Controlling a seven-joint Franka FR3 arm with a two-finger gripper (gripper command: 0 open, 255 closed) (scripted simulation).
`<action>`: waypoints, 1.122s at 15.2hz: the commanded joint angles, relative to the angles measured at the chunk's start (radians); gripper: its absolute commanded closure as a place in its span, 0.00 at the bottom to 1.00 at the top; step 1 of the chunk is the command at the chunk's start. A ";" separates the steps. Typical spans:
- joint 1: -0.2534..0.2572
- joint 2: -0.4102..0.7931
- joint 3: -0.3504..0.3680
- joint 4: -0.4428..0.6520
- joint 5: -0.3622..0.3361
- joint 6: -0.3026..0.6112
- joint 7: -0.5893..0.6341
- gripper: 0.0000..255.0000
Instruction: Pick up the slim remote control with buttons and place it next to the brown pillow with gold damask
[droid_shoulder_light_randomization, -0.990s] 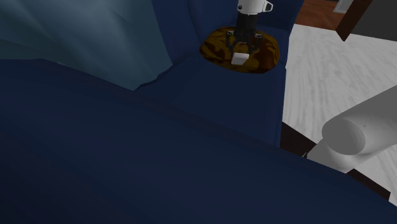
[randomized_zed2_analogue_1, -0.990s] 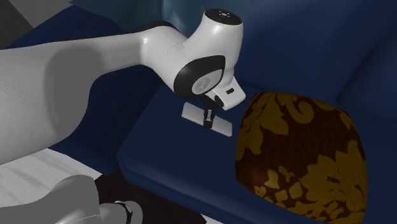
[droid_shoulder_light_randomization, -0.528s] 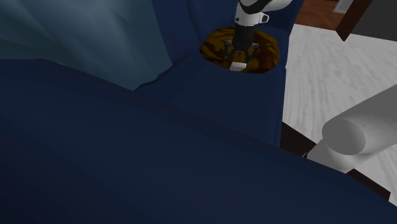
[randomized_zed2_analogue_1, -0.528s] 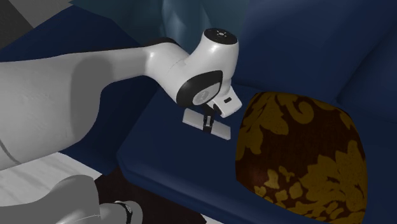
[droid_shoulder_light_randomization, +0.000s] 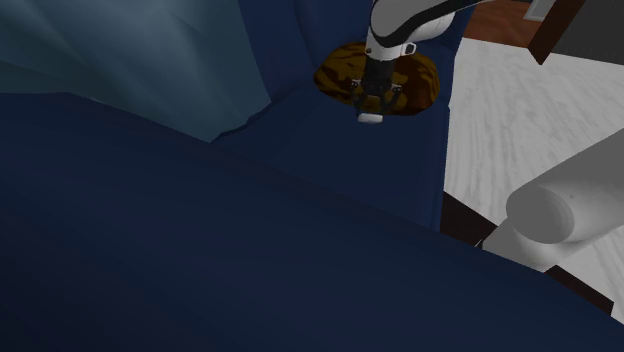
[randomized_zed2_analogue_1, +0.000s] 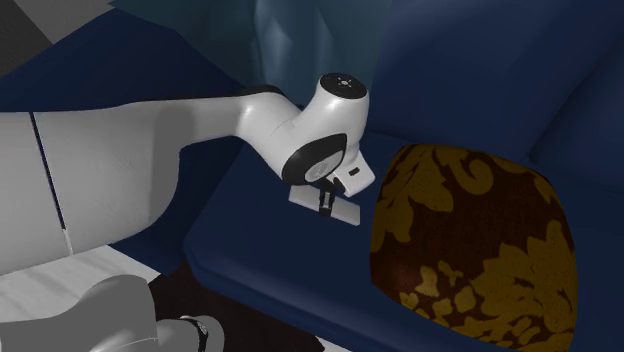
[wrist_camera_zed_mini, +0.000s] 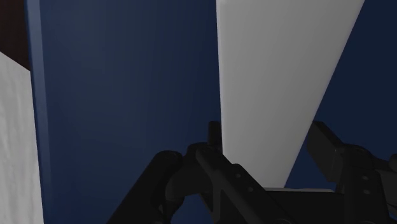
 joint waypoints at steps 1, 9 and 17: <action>0.000 0.009 0.001 -0.020 -0.002 0.029 0.001 1.00; -0.002 0.064 0.008 -0.079 -0.016 0.142 0.014 1.00; -0.003 0.097 0.011 -0.103 -0.027 0.198 0.023 1.00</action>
